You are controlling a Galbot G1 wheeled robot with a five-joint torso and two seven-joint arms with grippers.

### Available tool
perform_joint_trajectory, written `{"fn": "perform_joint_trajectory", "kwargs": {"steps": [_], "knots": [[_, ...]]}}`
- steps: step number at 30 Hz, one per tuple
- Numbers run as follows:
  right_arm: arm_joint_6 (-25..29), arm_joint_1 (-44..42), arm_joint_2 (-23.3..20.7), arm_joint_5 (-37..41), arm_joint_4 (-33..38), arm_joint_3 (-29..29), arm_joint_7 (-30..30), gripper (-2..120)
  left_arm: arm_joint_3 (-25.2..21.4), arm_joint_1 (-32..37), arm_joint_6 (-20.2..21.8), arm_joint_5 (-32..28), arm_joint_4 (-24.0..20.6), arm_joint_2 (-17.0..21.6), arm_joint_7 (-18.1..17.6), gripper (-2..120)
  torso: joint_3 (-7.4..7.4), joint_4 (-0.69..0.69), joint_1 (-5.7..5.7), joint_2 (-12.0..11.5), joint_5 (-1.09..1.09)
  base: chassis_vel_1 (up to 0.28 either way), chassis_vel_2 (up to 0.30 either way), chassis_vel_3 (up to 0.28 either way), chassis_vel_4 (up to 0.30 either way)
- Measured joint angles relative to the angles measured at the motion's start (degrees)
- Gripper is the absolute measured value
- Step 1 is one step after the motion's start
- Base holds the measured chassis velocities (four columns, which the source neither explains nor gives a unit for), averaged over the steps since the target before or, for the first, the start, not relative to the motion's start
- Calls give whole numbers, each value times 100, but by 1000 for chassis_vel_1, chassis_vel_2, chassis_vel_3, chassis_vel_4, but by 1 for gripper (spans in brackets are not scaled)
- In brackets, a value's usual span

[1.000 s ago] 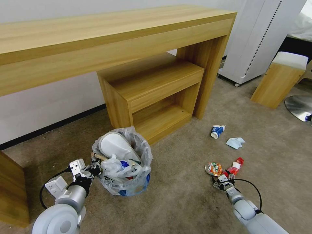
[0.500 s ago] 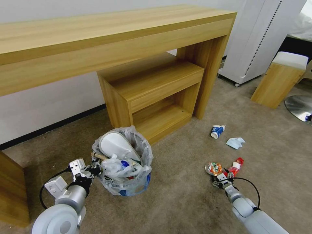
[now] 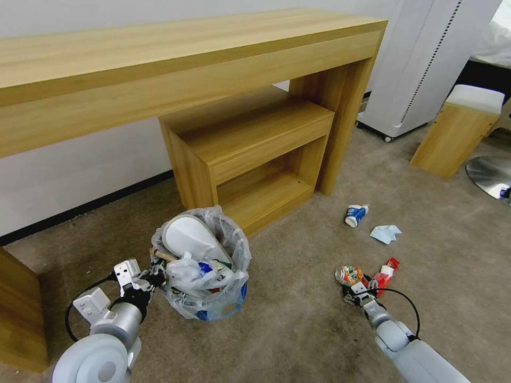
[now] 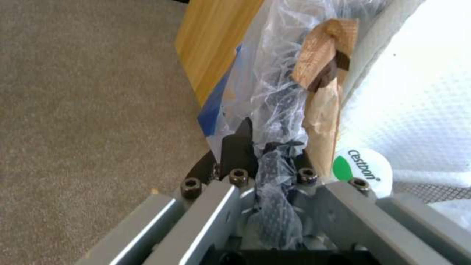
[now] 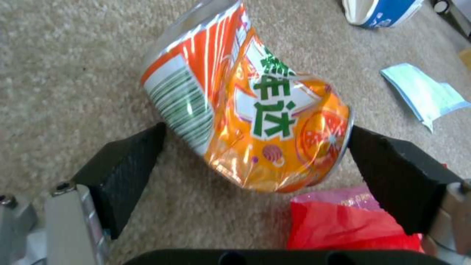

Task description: Pick up the trash bin and place the garbage on the floor into it.

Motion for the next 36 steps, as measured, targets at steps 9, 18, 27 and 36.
{"fn": "perform_joint_trajectory", "kwargs": {"steps": [9, 18, 27, 36], "knots": [[34, 80, 26, -57, -119, -16, -10, 92, 5, -22, 0, -9, 24, -1, 0, 1, 0, 0, 0, 0, 0, 0, 0, 0, 0], [74, 109, 68, -85, -151, -16, 8, 81, 18, -37, -1, -12, 30, -6, 0, 1, 1, 1, 0, 0, 1, 0, 0, 0, 0], [104, 78, 44, -159, -134, 42, 35, 53, 17, -23, -11, -3, 23, -33, -6, 1, 1, 0, 0, 0, 0, 0, 0, 0, 0], [145, 68, 44, -235, -132, 77, 55, 46, 7, -3, -29, 20, 10, -47, -4, 1, 1, 0, 0, 0, 0, 0, 0, 0, 0]]}}
